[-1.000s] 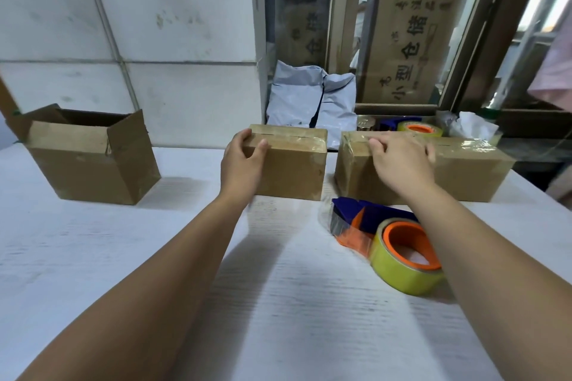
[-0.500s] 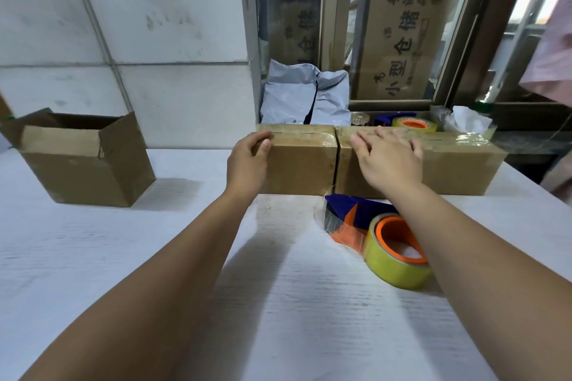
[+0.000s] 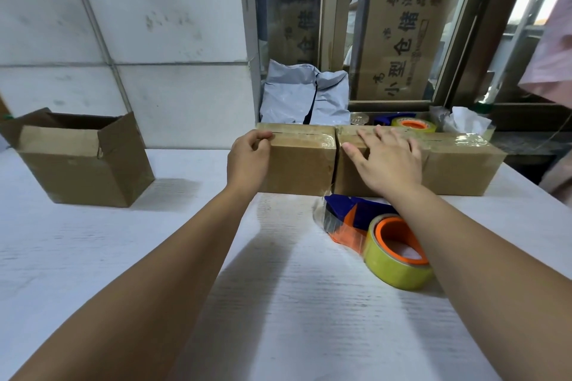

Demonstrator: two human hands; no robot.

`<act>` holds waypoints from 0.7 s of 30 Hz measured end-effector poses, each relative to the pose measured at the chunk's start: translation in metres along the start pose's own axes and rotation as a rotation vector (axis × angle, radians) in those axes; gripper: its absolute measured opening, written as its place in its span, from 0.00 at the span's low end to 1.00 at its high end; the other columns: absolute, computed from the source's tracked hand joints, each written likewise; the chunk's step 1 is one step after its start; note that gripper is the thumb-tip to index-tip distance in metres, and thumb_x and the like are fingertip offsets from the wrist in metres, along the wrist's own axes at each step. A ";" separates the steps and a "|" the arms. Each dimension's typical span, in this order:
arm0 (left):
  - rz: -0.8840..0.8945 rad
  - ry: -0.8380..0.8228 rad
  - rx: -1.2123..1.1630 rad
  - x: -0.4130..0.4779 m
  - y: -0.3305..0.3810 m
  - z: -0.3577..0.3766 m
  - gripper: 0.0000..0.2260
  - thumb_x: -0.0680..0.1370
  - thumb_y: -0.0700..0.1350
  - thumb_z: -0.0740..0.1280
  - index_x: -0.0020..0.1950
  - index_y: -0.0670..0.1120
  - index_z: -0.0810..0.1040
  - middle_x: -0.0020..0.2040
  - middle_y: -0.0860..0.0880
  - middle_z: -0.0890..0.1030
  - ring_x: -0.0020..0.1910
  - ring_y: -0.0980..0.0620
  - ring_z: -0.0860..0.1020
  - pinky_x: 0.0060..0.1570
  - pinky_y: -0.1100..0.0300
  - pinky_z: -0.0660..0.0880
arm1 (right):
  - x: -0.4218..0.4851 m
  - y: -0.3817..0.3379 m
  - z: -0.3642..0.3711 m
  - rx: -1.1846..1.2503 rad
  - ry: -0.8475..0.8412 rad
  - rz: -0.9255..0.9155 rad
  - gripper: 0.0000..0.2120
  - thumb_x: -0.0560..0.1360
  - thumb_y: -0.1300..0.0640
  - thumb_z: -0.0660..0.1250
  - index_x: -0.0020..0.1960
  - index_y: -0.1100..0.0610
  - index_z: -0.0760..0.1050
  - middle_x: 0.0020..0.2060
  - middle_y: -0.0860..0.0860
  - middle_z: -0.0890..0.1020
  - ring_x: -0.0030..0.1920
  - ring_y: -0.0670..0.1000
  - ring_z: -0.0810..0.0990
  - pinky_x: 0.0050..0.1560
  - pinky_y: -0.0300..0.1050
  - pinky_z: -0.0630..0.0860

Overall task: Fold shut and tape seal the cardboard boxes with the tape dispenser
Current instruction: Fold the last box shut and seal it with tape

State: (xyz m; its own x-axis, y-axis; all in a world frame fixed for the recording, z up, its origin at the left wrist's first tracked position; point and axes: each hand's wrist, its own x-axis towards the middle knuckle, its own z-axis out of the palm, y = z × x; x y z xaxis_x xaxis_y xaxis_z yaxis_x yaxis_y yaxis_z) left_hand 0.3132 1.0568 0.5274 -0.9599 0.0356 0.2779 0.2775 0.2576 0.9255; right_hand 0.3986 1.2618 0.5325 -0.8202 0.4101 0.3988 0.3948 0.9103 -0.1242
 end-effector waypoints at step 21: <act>0.160 0.076 0.324 -0.013 0.005 -0.030 0.22 0.80 0.51 0.61 0.73 0.50 0.62 0.73 0.47 0.61 0.72 0.47 0.58 0.60 0.61 0.60 | -0.022 -0.047 -0.028 0.344 0.191 -0.216 0.22 0.77 0.55 0.61 0.71 0.50 0.67 0.70 0.49 0.69 0.75 0.51 0.56 0.75 0.50 0.51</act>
State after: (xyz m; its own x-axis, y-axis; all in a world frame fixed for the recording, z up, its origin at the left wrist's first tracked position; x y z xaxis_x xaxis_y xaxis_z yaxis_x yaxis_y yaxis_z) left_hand 0.3282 1.0286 0.5357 -0.8966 0.0312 0.4418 0.3851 0.5476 0.7428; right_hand 0.4099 1.2081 0.5546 -0.7646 0.2203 0.6056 0.0359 0.9529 -0.3013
